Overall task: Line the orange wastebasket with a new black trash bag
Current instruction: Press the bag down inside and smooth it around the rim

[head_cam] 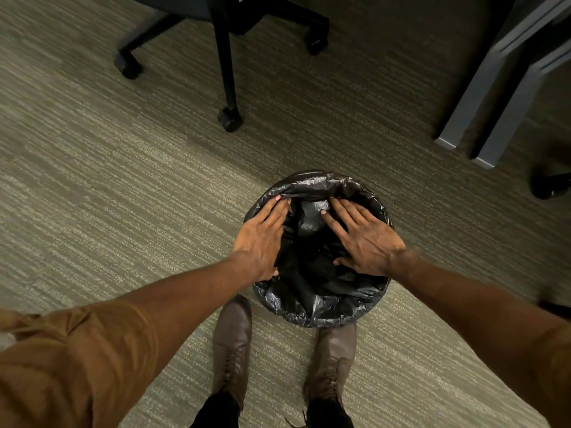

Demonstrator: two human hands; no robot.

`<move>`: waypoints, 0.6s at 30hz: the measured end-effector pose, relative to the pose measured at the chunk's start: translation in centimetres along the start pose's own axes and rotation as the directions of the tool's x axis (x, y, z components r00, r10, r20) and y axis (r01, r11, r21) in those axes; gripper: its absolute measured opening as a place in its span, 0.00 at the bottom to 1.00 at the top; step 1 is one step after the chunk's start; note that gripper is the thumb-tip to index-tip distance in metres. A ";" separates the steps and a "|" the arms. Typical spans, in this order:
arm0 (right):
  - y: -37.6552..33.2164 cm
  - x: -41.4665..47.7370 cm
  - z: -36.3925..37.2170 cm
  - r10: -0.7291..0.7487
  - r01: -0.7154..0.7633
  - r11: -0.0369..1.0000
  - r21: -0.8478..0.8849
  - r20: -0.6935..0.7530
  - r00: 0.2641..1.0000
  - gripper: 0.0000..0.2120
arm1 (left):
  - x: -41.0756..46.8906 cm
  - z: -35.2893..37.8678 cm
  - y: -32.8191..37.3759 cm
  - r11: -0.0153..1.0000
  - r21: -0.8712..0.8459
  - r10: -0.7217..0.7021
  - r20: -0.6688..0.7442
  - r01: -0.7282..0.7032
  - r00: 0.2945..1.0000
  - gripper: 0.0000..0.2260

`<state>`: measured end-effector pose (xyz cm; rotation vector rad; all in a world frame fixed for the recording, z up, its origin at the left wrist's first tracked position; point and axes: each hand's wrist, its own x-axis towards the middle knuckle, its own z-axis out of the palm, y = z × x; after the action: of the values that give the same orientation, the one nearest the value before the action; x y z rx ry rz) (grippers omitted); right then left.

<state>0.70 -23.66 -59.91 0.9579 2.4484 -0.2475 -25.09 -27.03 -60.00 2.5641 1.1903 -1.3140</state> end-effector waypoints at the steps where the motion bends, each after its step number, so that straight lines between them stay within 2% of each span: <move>1: -0.2 0.0 -0.1 0.008 -0.008 1.000 0.021 0.002 1.000 0.49 | 0.0 -0.2 0.1 1.000 -0.021 -0.004 0.000 0.004 1.000 0.53; 5: -2.0 -0.6 -0.8 0.103 -0.083 0.987 0.135 -0.149 0.983 0.37 | -0.6 -1.3 0.7 0.978 -0.206 -0.050 -0.079 0.033 0.996 0.48; 8: -5.0 -1.3 -1.1 0.212 -0.161 0.960 0.230 -0.217 0.953 0.41 | -1.9 -2.5 1.8 0.954 -0.300 -0.070 -0.175 0.014 0.982 0.41; 11: -7.5 -2.4 -0.7 0.261 -0.228 0.936 0.266 -0.094 0.961 0.49 | -3.5 -2.8 4.1 0.916 -0.380 0.037 -0.243 -0.131 0.969 0.36; 14: -8.5 -3.1 0.6 0.309 -0.306 0.925 0.226 0.022 0.951 0.58 | -4.8 -1.9 5.9 0.904 -0.406 0.077 -0.160 -0.137 0.984 0.44; 18: -8.4 -3.2 1.9 0.376 -0.392 0.902 0.181 0.118 0.919 0.66 | -4.9 -0.7 6.1 0.908 -0.417 0.083 0.075 -0.044 0.994 0.50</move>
<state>-2.26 -32.37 -60.04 1.4649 2.1318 -0.3915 -22.46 -34.20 -57.97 2.1965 1.2035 -1.0165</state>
